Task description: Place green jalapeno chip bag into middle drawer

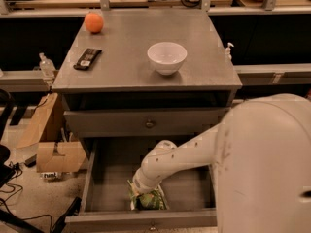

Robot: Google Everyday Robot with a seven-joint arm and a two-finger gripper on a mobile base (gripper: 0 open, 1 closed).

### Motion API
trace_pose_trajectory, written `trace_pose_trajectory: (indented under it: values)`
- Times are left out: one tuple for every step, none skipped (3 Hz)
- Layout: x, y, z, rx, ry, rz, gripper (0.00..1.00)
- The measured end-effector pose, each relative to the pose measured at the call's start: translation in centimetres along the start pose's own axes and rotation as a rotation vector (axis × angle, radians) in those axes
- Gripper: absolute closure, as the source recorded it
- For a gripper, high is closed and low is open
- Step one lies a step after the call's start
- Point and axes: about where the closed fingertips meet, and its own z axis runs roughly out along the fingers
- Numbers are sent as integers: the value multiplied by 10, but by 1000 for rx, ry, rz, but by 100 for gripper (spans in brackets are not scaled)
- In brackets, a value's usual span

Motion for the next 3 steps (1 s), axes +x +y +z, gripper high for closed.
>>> trace_pose_trajectory:
  values:
    - [9, 7, -50, -63, -130, -27, 100]
    - [5, 24, -87, -144, -202, -23, 100]
    - [3, -1, -148, -167, -255, 3, 100]
